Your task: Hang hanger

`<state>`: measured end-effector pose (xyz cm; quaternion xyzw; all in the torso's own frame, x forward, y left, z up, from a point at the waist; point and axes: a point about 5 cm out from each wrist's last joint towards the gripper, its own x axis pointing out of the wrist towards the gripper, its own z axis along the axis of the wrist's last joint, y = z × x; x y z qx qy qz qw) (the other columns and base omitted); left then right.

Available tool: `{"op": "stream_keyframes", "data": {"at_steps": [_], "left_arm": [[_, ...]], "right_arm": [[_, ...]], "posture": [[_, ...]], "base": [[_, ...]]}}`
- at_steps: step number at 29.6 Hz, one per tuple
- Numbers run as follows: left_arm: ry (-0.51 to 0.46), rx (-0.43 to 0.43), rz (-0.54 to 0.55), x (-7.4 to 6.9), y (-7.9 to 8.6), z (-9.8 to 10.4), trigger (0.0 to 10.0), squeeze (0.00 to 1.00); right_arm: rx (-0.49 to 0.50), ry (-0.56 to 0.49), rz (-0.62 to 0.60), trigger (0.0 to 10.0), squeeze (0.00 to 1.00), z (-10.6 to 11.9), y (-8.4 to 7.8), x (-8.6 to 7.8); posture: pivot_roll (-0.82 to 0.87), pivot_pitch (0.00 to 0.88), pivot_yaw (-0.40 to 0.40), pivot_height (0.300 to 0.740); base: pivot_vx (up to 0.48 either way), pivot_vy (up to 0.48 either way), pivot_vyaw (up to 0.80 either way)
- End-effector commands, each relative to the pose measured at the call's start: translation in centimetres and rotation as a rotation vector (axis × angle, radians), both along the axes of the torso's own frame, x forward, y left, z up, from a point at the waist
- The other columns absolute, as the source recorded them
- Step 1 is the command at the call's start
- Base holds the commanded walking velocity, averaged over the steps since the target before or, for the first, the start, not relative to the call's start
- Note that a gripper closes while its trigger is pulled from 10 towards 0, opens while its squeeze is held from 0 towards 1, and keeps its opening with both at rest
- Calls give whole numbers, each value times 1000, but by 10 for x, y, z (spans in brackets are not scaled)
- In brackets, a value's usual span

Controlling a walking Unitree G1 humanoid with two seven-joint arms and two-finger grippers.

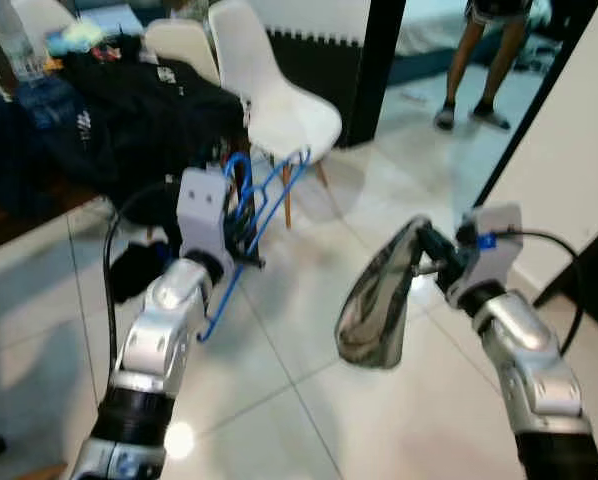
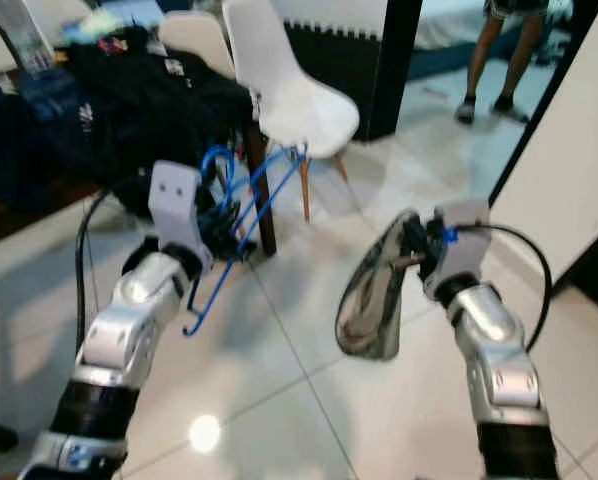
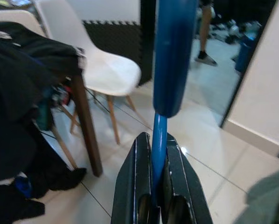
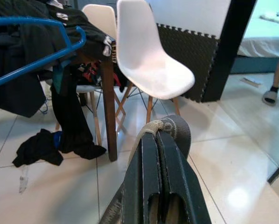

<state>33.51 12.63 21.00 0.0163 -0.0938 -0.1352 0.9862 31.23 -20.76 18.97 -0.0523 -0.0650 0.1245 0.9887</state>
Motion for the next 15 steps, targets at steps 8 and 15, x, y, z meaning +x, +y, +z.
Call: {"op": "stream_keyframes", "data": {"at_steps": [8, 15], "left_arm": [[-65, 31, 115, 5, 28, 21, 10000, 0], [-113, 38, 158, 9, 36, 37, 10000, 0]], "right_arm": [[-3, -3, 26, 10000, 0, 4, 10, 2], [1, -5, 51, 10000, 0, 6, 13, 4]], "posture": [[75, 143, -13, 740], [78, 137, -13, 740]], "base": [[480, 0, 0], [480, 0, 307]]}}
